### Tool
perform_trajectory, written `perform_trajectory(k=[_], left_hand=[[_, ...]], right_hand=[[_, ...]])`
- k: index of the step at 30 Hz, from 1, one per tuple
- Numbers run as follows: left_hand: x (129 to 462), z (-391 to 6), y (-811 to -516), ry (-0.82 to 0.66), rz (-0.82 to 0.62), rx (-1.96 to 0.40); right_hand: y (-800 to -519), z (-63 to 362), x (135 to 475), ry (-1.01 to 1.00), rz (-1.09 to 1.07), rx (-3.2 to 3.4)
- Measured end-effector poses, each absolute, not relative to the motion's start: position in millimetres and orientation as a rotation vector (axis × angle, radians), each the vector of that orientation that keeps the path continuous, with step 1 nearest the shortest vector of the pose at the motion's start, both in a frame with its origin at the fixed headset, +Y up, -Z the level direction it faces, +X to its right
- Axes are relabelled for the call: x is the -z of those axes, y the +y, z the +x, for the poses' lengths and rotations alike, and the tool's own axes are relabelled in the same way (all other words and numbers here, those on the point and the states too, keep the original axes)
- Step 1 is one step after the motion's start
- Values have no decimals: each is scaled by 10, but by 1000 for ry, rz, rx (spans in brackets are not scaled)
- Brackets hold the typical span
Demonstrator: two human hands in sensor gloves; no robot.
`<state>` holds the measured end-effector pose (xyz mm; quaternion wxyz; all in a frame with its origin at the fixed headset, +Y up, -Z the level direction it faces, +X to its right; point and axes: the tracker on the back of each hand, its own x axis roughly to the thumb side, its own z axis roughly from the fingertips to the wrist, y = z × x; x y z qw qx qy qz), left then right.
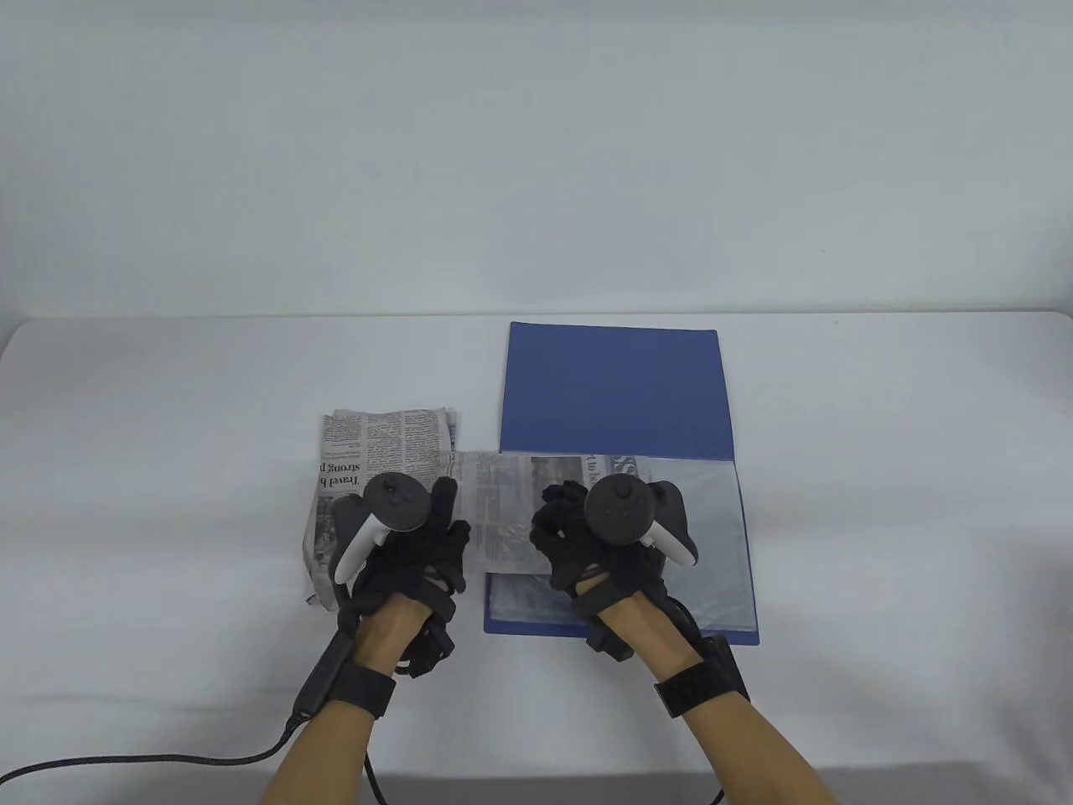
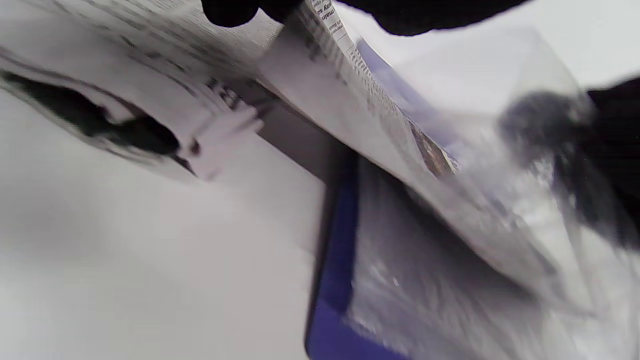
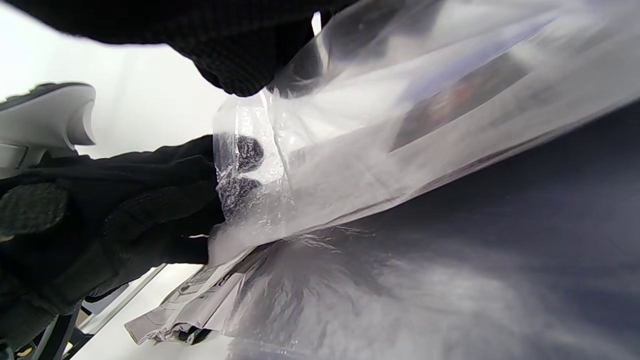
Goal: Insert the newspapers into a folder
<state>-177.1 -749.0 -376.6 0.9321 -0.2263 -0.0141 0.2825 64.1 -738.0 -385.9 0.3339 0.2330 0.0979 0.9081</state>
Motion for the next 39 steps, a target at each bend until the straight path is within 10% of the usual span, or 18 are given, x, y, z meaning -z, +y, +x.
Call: perform_trajectory(k=[23,39], left_hand=[[3679,-1480,-7341,-320,-635,-550],[3786,-1458,-7385,-62,-384,-747]], right_hand=[[-7337,711,3881,203,568,-2327],[-7181,844,3881,141,525,-2207]])
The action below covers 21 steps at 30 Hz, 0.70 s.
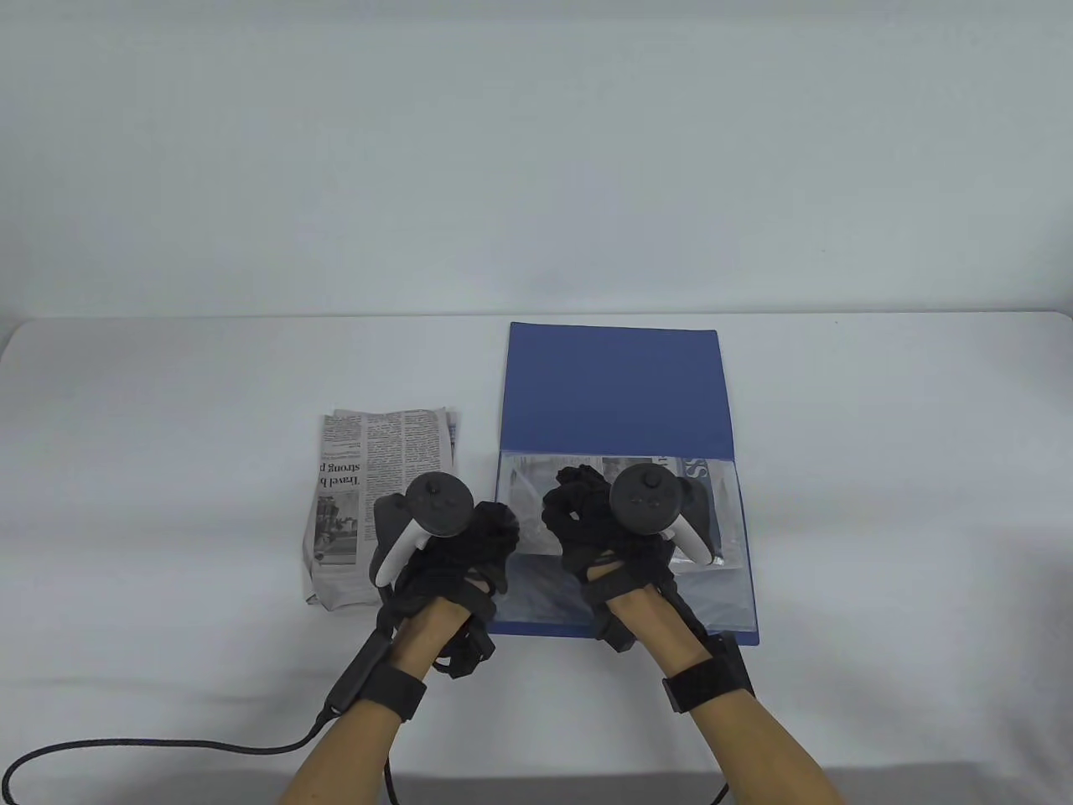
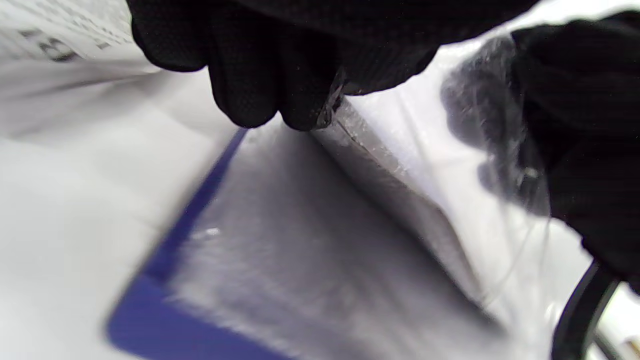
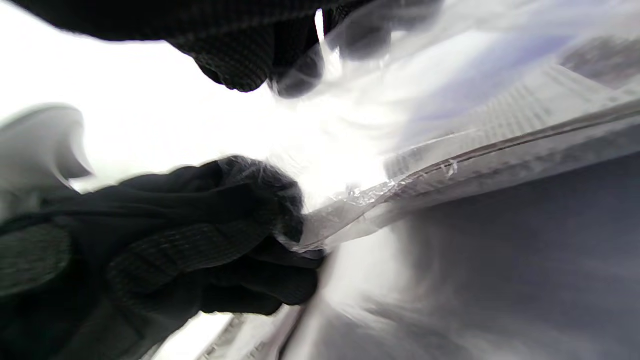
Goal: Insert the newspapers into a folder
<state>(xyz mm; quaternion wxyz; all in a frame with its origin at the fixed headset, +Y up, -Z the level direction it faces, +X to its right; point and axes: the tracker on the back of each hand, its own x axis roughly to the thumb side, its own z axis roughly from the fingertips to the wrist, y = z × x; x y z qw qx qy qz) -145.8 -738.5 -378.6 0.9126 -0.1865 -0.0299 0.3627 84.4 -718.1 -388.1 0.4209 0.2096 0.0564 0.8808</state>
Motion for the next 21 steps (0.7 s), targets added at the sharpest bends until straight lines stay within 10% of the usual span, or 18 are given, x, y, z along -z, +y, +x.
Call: perform_trajectory(k=[11,21], left_hand=[[4298,-1695,-7423,173,-514,-1575],[4877,-1523,-7571,115,-539,-1935]], right_hand=[[-6387,999,3538,-248,744,-1967],[-6449,1082,3585,-190,721,-1877]])
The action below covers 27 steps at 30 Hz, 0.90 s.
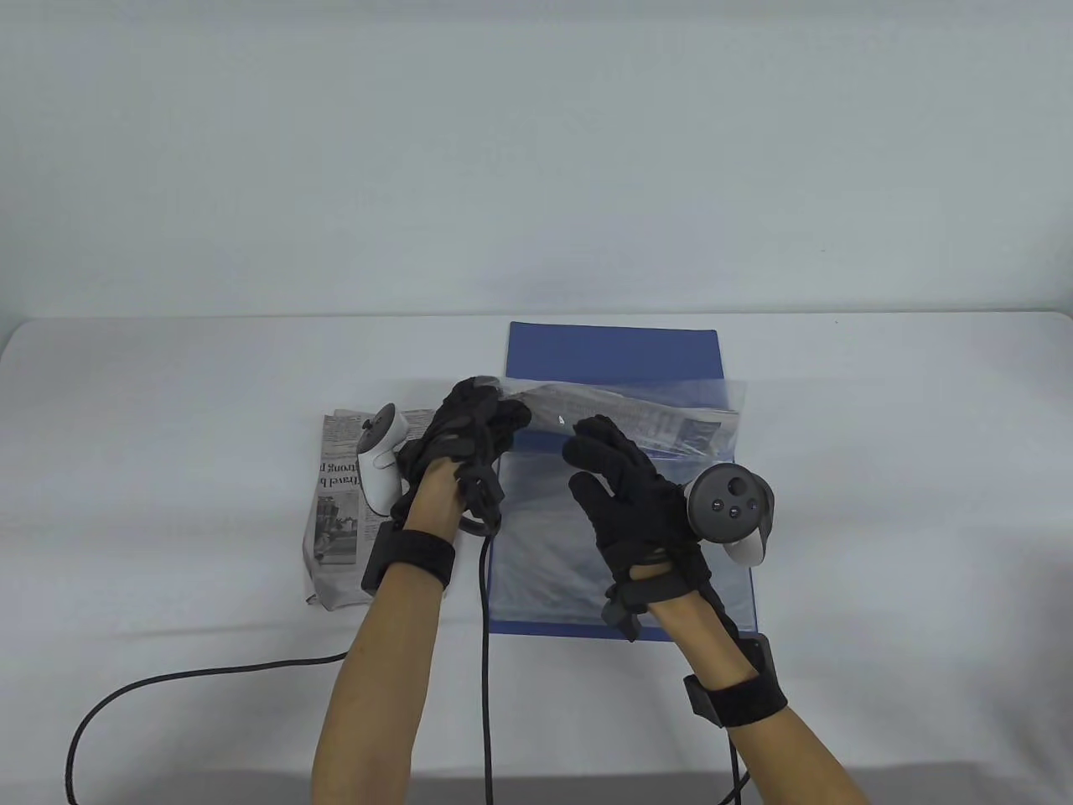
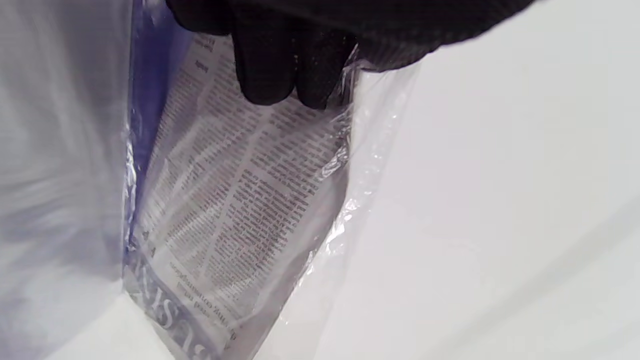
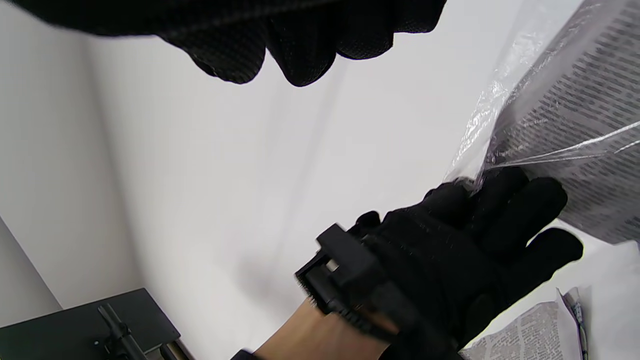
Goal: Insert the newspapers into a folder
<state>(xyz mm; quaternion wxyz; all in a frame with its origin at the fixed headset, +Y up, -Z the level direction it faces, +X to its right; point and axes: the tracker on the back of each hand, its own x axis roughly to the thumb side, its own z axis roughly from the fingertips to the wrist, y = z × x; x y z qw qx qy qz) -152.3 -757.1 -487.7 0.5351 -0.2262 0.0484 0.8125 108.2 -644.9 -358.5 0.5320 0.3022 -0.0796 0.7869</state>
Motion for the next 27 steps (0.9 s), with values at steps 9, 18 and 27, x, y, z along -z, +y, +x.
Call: perform_trajectory(k=[9,18,27], left_hand=[[5033,-1275,-7909,-25,-688,-1879],[4706,-1525,-7696,-102,-523,-1698],[3849,-1978,-7344,-201,-477,-1509]], right_hand=[[-6587,1078,3669,-130,682,-1890],[-6862,946,3751,61,663,-2052],[-7358,624,3842,391,625,-2514]])
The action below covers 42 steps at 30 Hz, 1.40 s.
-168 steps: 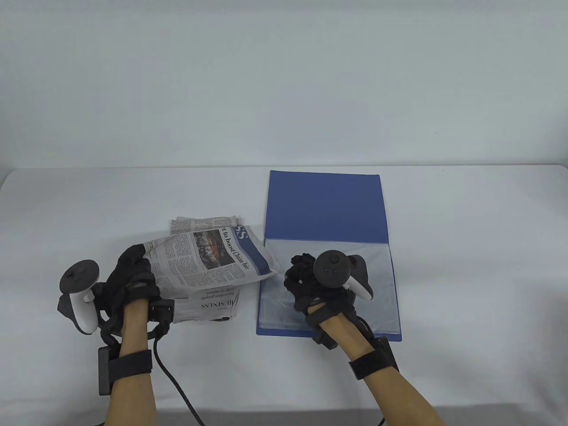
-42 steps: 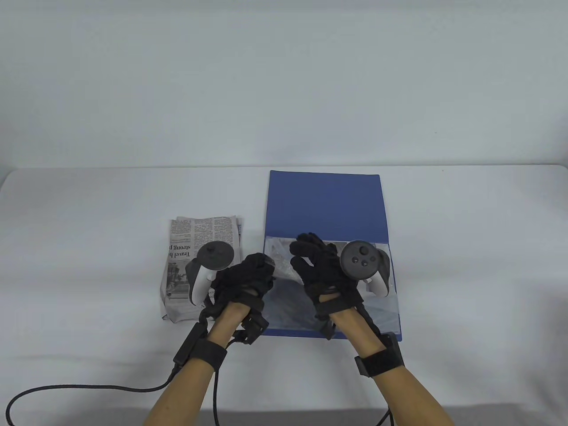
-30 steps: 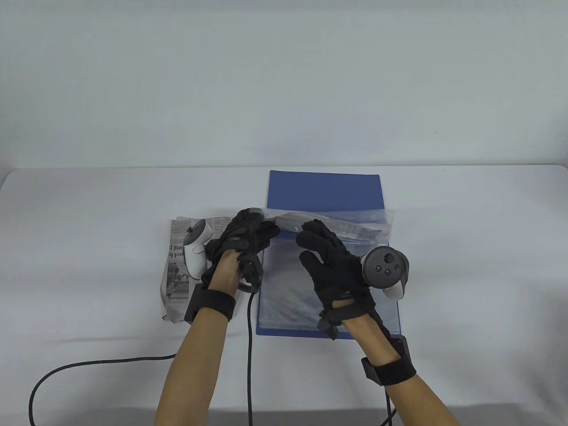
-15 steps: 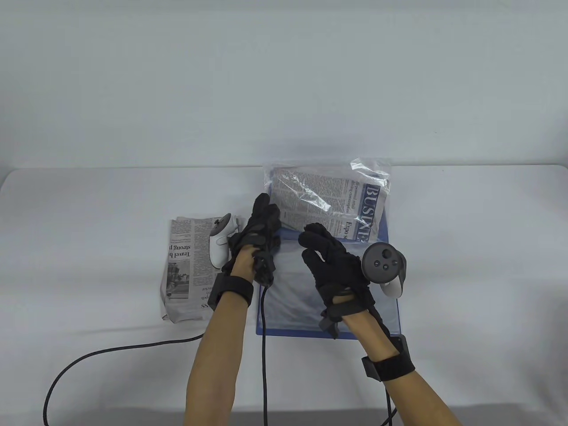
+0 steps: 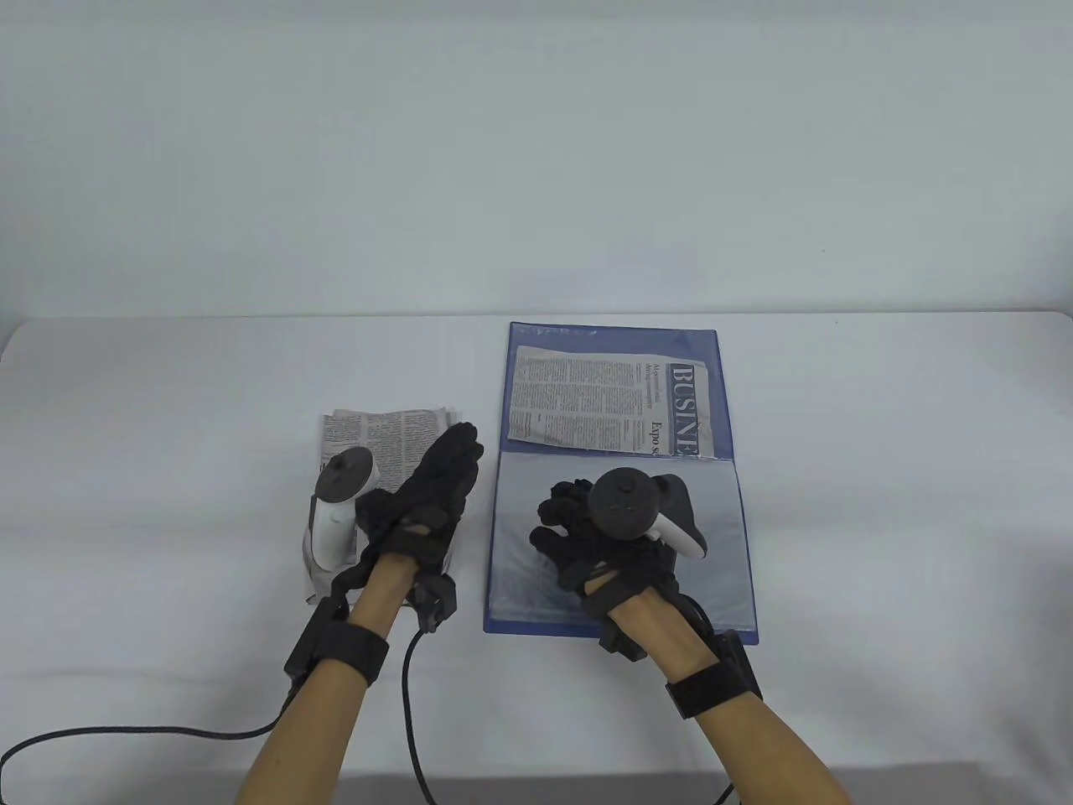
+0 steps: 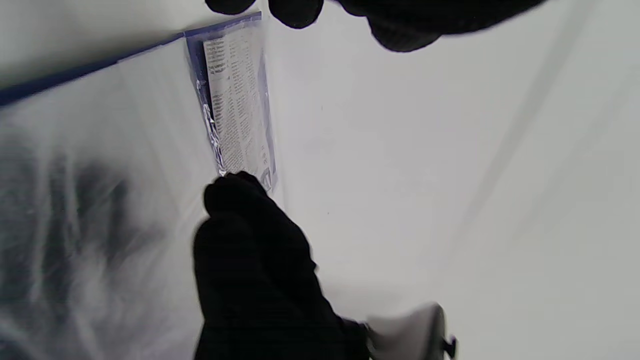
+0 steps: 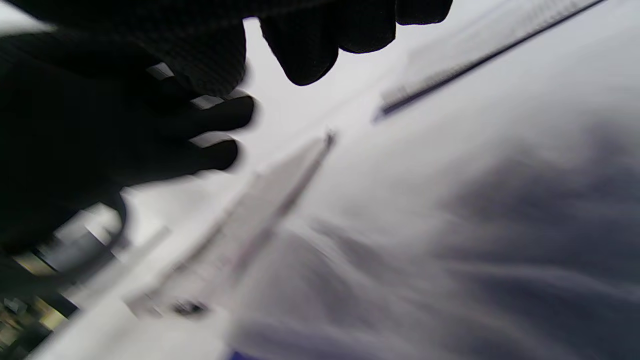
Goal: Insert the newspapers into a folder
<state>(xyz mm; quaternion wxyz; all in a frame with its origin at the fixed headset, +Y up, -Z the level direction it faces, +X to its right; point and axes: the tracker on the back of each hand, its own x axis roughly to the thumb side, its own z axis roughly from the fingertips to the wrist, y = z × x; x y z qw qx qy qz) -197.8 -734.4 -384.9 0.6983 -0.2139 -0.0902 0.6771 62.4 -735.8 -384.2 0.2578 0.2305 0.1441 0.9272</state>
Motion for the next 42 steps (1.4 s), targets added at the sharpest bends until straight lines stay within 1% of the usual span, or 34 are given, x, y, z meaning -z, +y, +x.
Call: perform_trajectory(k=[2,4,5,6,9,16,19,22,25,29,33,37,40,42], left_hand=[[3704,-2016,-7402,-207,-538,-1503],[3625,-2044,-7519,-250,-513,-1542],[3616,-2057,-7552,-235,-509,-1560],[3611,-2075,-7549,-225,-531,-1554],[3615,-2126,-7504,-222,-497,-1456],[3615,-2080,-7545,-199,-515,-1391],[3613,-2038,-7551,-193,-523,-1337],[3630,-2006,-7540,-187,-524,-1313],[3645,-1987,-7534,-179,-489,-1272],[3624,-1950,-7517,-134,-465,-1112],[3614,-1834,-7507,-142,-522,-933],[3619,-1686,-7598,-145,-592,-808],[3662,-1601,-7679,-162,-604,-834],[3663,-1563,-7684,-154,-553,-885]], right_hand=[[-7454,548,3831,462,632,-2624],[-7536,459,3812,502,662,-2703],[-7578,413,3803,526,680,-2745],[-7611,381,3798,548,690,-2773],[-7711,297,3773,629,722,-2837],[-7696,331,3775,460,701,-2852],[-7679,386,3791,465,676,-2798],[-7622,444,3806,427,654,-2741],[-7574,493,3818,390,619,-2661],[-7513,538,3829,355,602,-2618],[-7490,542,3824,342,604,-2597],[-7459,538,3823,328,602,-2561],[-7451,543,3827,330,601,-2543],[-7450,548,3829,327,601,-2538]])
